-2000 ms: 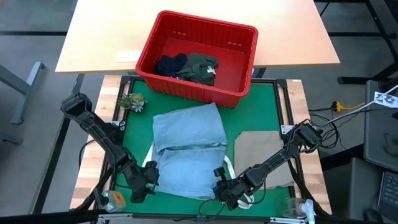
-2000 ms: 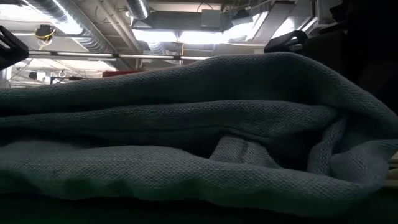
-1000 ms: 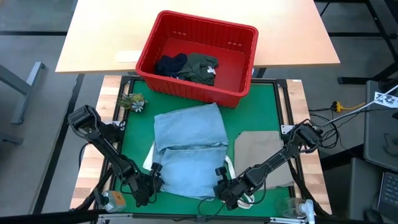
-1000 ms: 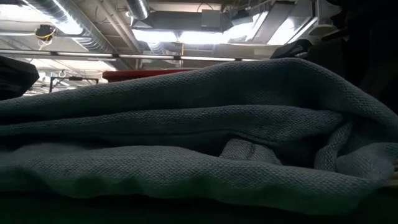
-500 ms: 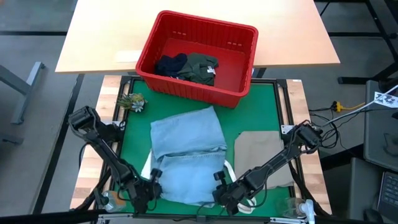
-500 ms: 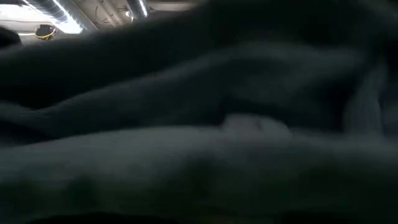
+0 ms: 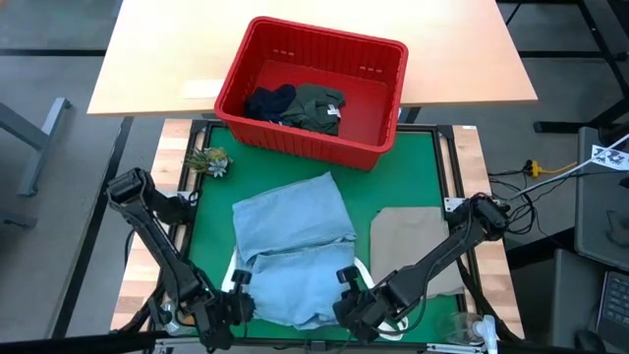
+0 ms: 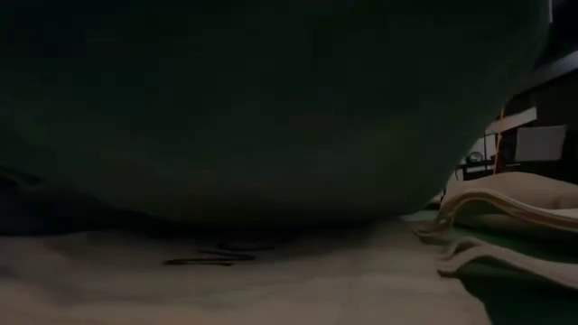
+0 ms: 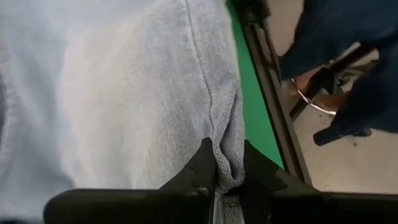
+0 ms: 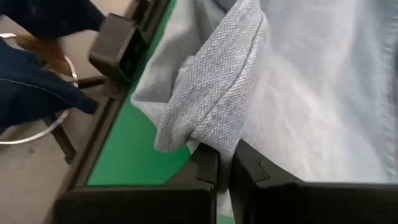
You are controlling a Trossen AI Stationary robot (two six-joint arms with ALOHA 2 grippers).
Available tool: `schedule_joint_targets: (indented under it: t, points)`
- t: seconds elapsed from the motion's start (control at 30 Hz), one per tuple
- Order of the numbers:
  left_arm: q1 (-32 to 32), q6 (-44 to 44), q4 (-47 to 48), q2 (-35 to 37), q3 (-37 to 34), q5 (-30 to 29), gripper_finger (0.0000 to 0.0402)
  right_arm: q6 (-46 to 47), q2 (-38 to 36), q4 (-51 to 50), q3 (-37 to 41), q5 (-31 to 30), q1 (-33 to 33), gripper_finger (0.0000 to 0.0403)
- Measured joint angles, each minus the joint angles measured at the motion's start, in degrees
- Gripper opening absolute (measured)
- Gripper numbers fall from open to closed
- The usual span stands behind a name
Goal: Fold Laundry from Bin
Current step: Fold the light blue pants
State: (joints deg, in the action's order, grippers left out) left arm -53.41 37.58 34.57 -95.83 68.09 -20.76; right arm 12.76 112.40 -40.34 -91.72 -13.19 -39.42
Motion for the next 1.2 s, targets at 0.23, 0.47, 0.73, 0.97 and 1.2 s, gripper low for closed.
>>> schedule_joint_targets:
  t: [0.23, 0.47, 0.73, 0.97, 1.2]
  points:
    - [0.2, 7.1, 9.9, 0.0, 5.7, -3.1, 0.0035, 0.3, 0.0, -8.4, -5.7, -0.8, 1.1, 0.0014]
    - [0.2, 15.7, 20.3, 0.1, 11.9, -8.5, 0.0035, 2.1, -3.7, -10.0, -7.9, -0.2, 4.3, 0.0009]
    - [0.8, 26.3, 33.4, 0.2, 17.1, -12.8, 0.0035, 10.5, -8.5, -15.7, -8.0, -1.3, 9.3, 0.0009]
    - [3.8, 37.2, 44.2, 2.7, 17.8, -13.0, 0.0035, 11.0, -9.8, -18.5, -8.1, -1.2, 15.8, 0.0011]
    - [9.4, 38.9, 52.2, 3.8, 17.8, -13.2, 0.0035, 8.6, -9.8, -24.8, -8.1, -1.3, 25.3, 0.0011]
